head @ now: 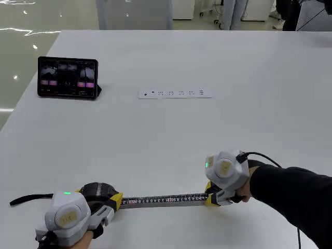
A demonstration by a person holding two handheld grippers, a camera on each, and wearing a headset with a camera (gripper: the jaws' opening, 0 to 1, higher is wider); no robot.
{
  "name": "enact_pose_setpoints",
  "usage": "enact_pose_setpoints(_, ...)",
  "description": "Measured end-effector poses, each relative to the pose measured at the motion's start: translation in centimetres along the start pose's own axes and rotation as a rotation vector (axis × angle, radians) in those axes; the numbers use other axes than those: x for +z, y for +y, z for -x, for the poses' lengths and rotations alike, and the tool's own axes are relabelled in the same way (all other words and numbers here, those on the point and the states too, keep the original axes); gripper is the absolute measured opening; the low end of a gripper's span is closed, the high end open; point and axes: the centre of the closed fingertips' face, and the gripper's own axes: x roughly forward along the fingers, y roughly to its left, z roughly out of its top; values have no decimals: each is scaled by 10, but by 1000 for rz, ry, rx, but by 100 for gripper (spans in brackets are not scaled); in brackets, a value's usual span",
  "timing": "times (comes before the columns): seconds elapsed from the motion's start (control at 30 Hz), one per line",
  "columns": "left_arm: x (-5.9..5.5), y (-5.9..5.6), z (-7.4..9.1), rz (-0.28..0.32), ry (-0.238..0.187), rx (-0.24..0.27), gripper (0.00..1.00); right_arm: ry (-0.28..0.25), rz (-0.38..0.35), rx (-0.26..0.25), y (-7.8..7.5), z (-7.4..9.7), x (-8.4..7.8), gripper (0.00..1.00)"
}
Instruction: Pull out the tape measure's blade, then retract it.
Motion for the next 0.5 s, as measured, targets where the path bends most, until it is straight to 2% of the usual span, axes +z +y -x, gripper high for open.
enact_pose_setpoints(0.5, 0, 1, 0, 3, 1, -1, 60, 13, 8, -1, 0, -1, 3, 10)
